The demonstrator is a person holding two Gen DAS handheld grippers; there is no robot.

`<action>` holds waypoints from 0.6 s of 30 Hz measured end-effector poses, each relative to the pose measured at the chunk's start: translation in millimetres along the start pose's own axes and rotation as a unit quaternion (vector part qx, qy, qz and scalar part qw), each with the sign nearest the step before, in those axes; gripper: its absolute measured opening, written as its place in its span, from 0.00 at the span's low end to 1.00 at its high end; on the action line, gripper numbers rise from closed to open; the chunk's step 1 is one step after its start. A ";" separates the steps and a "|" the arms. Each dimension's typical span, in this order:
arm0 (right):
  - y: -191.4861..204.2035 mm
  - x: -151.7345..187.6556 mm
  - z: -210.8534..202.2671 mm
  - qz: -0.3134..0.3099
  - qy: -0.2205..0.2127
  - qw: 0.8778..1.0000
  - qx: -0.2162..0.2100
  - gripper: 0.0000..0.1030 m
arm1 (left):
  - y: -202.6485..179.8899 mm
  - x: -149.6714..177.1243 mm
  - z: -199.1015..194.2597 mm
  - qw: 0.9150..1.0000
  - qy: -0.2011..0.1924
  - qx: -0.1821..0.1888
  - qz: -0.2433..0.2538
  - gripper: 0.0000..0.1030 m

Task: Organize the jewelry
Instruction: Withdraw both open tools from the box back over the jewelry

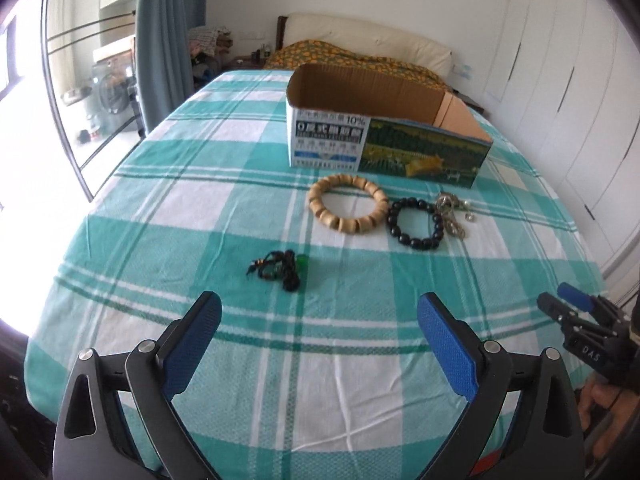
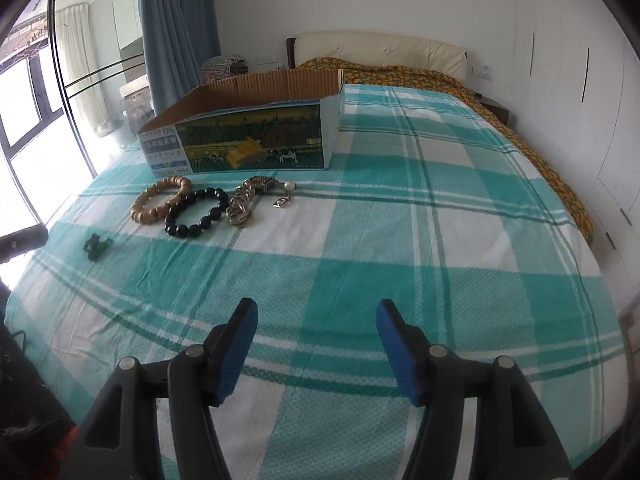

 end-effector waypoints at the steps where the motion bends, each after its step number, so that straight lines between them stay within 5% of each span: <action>1: 1.9 4.7 -1.0 -0.003 -0.002 1.000 0.003 0.61 | 0.8 10.2 3.4 1.000 0.006 -0.001 0.000 0.96; 18: 14.4 33.1 1.7 -0.023 -0.012 0.999 0.025 0.61 | 4.9 48.8 33.5 0.998 0.030 -0.042 0.029 0.97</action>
Point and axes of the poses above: each gripper's, at about its wrist camera, not at the fingertips, and z roughly the way its jaws point, y to its left, x to its underside, the point moved 6 cm from there along z, roughly the way its jaws point, and after that the axes turned 5 degrees about x, right-handed, at the moved point
